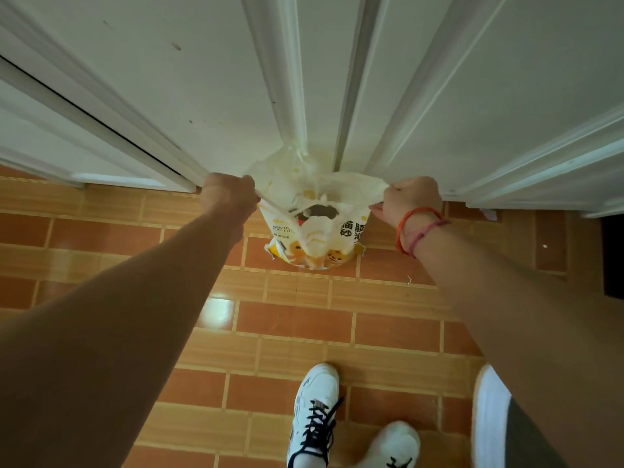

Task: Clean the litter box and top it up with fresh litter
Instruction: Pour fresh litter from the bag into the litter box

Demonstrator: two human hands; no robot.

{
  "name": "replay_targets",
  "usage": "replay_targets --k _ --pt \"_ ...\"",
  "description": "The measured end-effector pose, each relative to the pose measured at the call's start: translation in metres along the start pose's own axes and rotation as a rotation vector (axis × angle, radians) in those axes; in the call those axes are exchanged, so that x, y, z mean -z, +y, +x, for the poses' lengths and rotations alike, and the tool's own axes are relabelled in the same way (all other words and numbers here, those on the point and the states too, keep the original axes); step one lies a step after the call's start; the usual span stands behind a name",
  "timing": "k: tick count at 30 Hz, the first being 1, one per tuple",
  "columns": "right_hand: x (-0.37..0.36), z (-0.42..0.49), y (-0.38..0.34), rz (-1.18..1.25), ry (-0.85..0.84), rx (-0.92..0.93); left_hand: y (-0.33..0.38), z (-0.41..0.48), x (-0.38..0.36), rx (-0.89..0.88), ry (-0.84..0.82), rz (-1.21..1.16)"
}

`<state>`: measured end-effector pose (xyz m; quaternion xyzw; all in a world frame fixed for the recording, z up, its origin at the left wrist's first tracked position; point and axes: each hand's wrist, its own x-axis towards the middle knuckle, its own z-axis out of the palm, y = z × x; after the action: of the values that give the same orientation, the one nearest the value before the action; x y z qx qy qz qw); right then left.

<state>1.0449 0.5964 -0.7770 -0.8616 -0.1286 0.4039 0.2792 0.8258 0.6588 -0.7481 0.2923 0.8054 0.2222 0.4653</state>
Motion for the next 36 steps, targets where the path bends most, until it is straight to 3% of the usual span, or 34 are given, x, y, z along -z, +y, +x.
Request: replay_targets --k 3,10,18,24,30,36 --pt "0.001 -0.005 0.002 -0.095 0.024 0.062 0.0 0.0 -0.001 -0.031 -0.036 0.08" --pt "0.002 0.03 0.034 -0.05 -0.055 0.079 -0.004 -0.011 0.005 -0.121 -0.093 0.146" --pt "0.06 -0.036 0.024 -0.132 -0.13 0.141 -0.004 -0.048 0.007 -0.276 -0.142 0.37" --pt "0.127 -0.074 0.028 -0.293 -0.145 0.169 0.017 -0.106 0.006 -0.539 -0.199 0.727" --pt "0.217 -0.134 0.024 -0.407 -0.146 0.207 0.046 -0.205 0.002 -0.731 -0.338 0.85" --pt "0.314 -0.198 0.012 -0.422 -0.02 0.312 0.073 -0.308 0.009 -0.974 -0.409 0.983"
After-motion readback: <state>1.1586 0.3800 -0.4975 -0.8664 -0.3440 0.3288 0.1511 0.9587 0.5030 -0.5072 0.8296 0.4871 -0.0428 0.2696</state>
